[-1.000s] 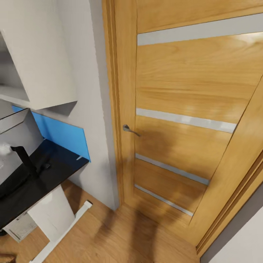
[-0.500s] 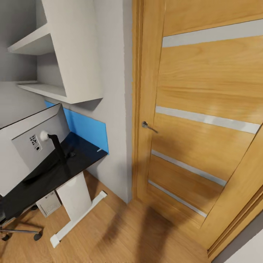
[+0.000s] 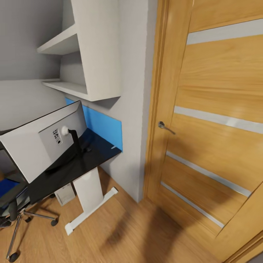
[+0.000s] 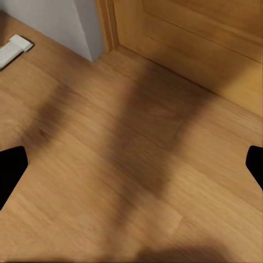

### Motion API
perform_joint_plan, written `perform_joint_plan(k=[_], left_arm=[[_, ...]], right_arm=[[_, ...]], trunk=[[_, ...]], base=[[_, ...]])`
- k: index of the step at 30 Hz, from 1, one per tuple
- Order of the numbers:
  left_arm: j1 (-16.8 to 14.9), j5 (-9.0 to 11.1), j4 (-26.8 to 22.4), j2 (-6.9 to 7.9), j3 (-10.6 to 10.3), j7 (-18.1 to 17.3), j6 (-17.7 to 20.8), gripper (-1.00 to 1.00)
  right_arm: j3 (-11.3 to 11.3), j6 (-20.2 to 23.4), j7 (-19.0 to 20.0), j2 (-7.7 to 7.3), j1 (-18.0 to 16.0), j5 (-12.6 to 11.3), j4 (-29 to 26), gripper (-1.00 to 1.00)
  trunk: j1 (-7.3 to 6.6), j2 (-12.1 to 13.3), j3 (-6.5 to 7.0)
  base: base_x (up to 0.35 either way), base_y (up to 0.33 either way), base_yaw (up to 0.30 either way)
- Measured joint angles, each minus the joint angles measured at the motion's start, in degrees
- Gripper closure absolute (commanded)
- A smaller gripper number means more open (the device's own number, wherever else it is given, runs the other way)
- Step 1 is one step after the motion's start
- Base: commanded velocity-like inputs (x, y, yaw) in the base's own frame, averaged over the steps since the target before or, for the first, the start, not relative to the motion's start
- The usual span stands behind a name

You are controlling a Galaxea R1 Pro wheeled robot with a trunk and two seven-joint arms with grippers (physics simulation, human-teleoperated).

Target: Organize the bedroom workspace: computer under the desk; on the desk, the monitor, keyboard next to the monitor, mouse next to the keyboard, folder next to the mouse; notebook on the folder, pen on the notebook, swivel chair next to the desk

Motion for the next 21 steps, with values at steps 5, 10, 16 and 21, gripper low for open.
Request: perform_joint_plan(k=[5, 10, 16, 21], left_arm=[[-0.03, 0.04, 0.0, 0.04, 0.03, 0.0, 0.0, -1.0], [-0.02, 0.05, 0.0, 0.07, 0.04, 0.06, 0.0, -1.0], [-0.02, 0.06, 0.0, 0.07, 0.15, 0.1, -0.01, -1.0], [-0.02, 0.07, 0.0, 0.07, 0.19, 0.09, 0.0, -1.0]], right_arm=[[0.0, 0.0, 0.0, 0.0, 0.0, 0.0, 0.03, -1.0], [0.0, 0.0, 0.0, 0.07, 0.0, 0.0, 0.03, -1.0], [0.04, 0.01, 0.01, 0.09, 0.0, 0.0, 0.03, -1.0], [0.06, 0.0, 0.01, 0.09, 0.0, 0.0, 0.03, -1.0]], trunk=[[0.0, 0.0, -0.28], [0.01, 0.0, -0.57], [0.03, 0.0, -0.93], [0.01, 0.0, -1.24]], base=[[0.0, 0.0, 0.23], [-0.045, 0.008, 0.224], [-0.218, 0.125, 0.219], [-0.103, 0.063, 0.213]])
